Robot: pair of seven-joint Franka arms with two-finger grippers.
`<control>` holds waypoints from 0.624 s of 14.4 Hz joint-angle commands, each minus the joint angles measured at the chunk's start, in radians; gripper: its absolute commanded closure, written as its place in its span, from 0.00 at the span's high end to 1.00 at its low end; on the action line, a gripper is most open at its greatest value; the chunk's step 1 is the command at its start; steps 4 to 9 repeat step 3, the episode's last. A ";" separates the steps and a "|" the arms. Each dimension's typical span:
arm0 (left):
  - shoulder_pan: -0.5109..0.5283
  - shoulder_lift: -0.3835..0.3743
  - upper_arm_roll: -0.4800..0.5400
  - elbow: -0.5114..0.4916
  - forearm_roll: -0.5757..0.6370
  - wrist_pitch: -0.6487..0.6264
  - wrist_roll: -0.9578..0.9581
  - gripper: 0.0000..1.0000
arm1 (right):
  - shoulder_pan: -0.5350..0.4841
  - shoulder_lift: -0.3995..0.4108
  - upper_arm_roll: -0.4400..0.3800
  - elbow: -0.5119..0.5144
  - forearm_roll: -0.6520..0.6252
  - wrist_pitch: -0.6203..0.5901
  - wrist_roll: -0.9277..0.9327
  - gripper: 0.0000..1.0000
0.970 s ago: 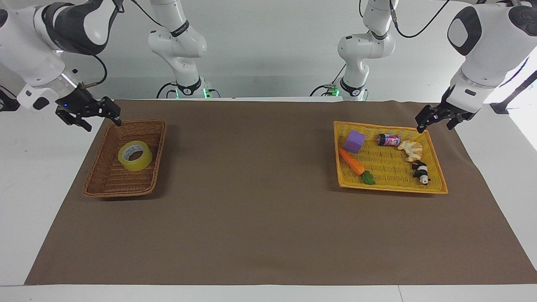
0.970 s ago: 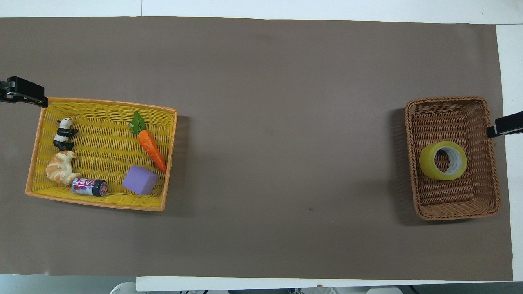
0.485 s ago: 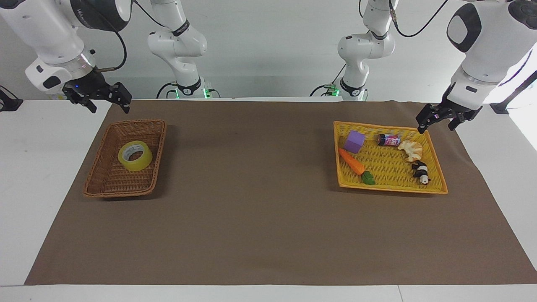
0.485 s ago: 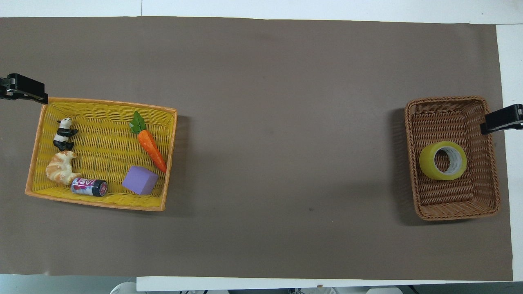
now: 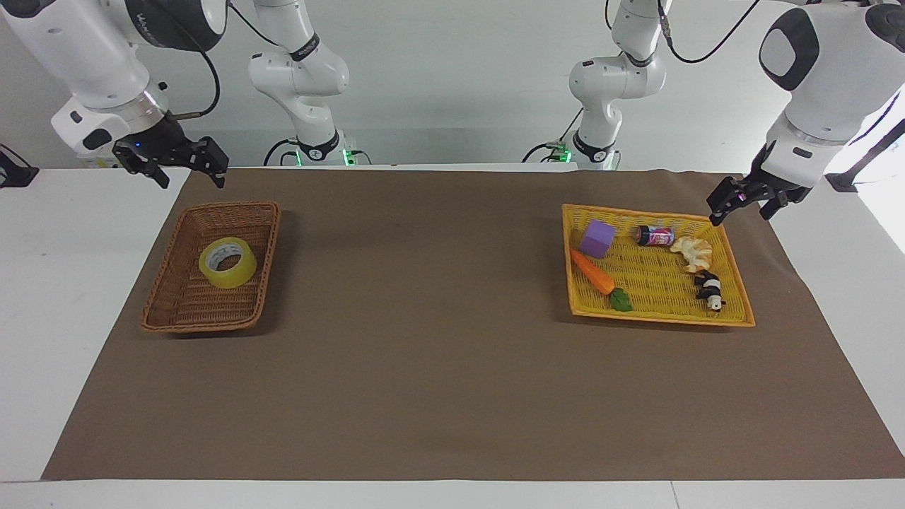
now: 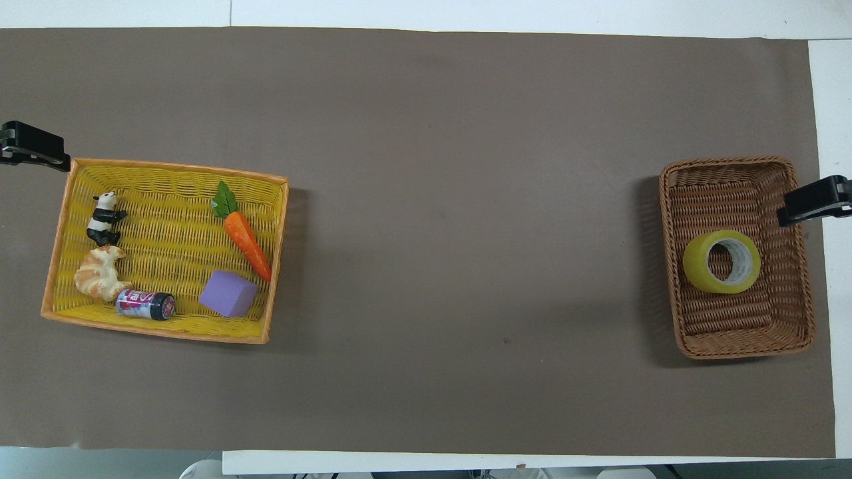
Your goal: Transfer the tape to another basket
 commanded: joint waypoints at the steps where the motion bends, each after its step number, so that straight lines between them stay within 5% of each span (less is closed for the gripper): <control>1: 0.005 -0.015 -0.003 -0.017 0.002 0.002 0.009 1.00 | 0.036 -0.009 -0.047 0.006 -0.008 -0.017 0.008 1.00; 9: 0.007 -0.015 -0.003 -0.017 0.000 0.002 0.009 1.00 | 0.032 -0.009 -0.050 0.006 -0.006 -0.011 0.002 1.00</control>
